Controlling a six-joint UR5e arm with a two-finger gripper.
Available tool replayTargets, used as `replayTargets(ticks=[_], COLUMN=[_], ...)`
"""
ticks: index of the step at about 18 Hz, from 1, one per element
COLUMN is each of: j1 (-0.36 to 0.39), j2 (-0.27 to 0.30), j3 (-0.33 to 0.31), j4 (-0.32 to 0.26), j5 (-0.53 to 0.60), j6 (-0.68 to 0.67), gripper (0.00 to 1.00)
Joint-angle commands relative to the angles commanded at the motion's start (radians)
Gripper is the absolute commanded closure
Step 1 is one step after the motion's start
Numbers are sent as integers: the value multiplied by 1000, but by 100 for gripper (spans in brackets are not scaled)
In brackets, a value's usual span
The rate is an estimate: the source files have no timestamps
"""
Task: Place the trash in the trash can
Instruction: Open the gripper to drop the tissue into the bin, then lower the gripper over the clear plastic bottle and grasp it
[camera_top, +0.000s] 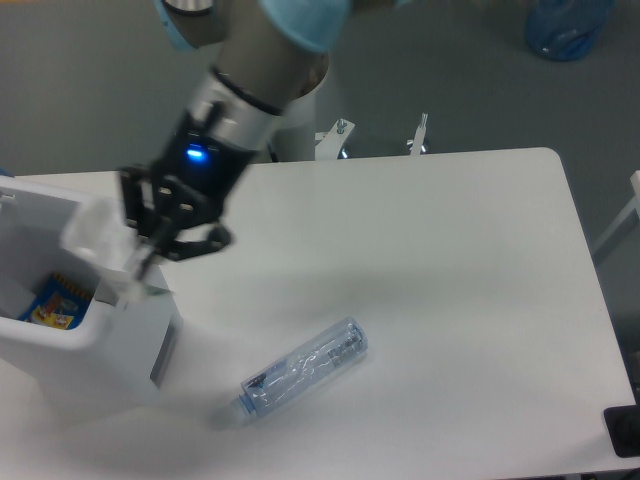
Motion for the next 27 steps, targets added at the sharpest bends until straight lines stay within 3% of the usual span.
replayTargets(ticks=[4,8,12,14,19,22,27], j1=[-54,-55,-28,56,191,224,207], j2=[-2,-6,-26,-54,-130,-190,-297], j3=[-2,-6,-14,-17,-15,-14,11], j4=[2,3,89,126,140,140,140], j5=[75,86,86,84,86,129,346], j6=[5,11,15,15,28,96,115], gripper=[0,0,0,0,0,0,0])
